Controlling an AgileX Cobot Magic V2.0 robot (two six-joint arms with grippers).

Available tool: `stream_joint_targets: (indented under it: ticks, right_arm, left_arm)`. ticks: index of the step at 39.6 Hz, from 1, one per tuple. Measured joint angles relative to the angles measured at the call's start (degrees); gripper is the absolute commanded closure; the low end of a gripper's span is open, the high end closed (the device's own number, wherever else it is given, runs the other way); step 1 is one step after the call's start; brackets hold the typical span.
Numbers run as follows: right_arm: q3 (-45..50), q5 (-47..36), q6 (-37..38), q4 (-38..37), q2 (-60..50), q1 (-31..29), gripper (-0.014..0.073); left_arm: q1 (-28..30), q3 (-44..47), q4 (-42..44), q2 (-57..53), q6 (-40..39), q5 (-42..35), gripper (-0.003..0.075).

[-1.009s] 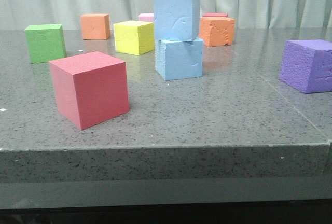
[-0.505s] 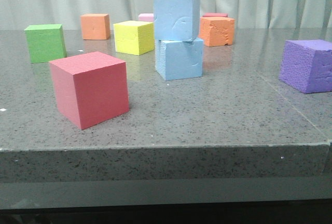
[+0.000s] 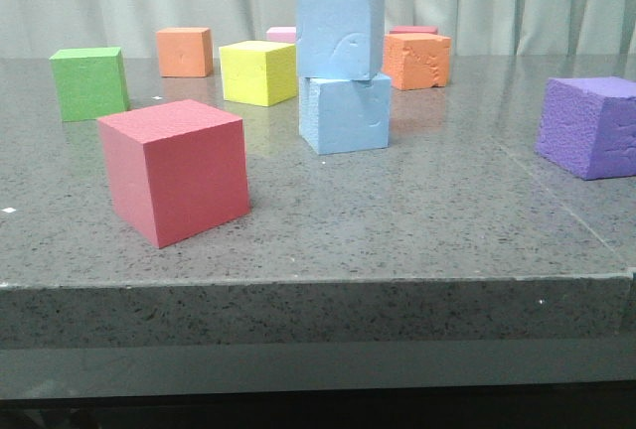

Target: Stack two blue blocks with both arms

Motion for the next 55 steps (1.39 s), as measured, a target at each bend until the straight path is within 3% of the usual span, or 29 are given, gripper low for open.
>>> stream_joint_targets:
  ticks: [12, 20, 28, 55]
  right_arm:
    - [0.0, 0.0, 0.0, 0.0, 0.0, 0.0, 0.0661]
    - [0.0, 0.0, 0.0, 0.0, 0.0, 0.0, 0.0661]
    - [0.0, 0.0, 0.0, 0.0, 0.0, 0.0, 0.0661]
    - [0.0, 0.0, 0.0, 0.0, 0.0, 0.0, 0.0661]
  left_arm:
    - [11.53, 5.36, -0.34, 0.0, 0.14, -1.38, 0.0741]
    - [15.8, 9.6, -0.34, 0.0, 0.24, -4.85, 0.0741]
    - [16.35, 9.85, -0.34, 0.0, 0.24, -9.53, 0.0741]
    - [16.35, 9.85, -0.34, 0.0, 0.24, -9.85, 0.0741]
